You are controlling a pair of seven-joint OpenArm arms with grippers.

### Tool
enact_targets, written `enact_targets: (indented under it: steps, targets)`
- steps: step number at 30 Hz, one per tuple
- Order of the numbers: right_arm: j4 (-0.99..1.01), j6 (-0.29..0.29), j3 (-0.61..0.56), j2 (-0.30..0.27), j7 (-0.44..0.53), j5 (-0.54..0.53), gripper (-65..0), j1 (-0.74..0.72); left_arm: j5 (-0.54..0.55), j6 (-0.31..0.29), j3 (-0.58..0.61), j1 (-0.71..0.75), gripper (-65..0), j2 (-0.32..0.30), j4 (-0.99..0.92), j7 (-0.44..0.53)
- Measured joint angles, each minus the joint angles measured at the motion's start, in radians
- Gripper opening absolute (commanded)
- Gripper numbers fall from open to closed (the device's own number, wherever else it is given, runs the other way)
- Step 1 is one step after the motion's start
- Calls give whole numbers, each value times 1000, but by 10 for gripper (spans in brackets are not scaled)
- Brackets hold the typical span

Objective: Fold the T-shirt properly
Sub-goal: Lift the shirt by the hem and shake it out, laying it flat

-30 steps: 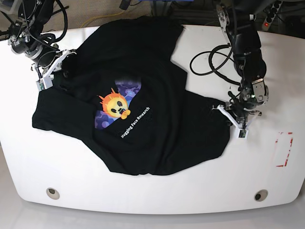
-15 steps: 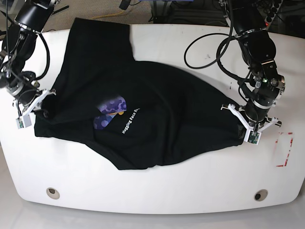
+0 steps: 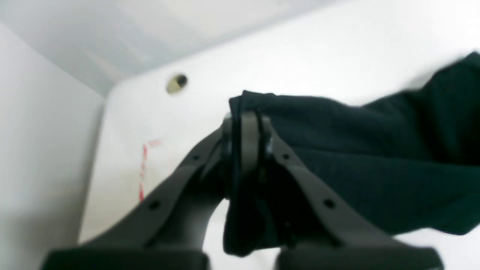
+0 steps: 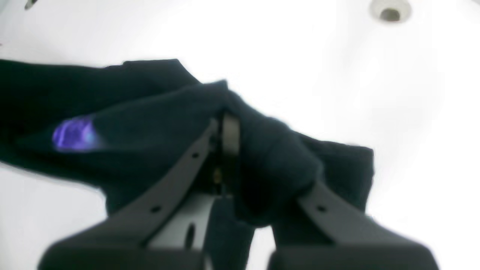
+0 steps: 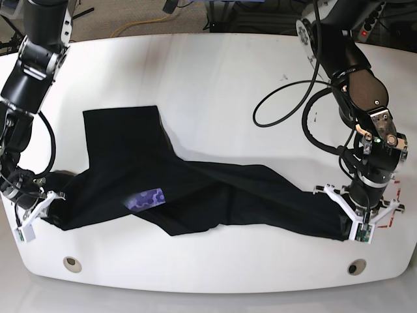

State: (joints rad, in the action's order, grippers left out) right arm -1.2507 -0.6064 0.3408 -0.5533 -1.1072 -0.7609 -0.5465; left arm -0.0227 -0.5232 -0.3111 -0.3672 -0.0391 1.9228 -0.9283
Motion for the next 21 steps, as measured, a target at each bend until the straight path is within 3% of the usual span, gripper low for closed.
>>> enact_targets:
  steps: [9, 21]
  targets:
    - [155, 3, -147, -29, 4, 5, -650, -317, -1, 65, -3, -214, -650, -8, 2, -68]
    - [233, -4, -344, -55, 13, -18, -650, -671, 6, 66, -6, -459, -649, -126, -10, -76]
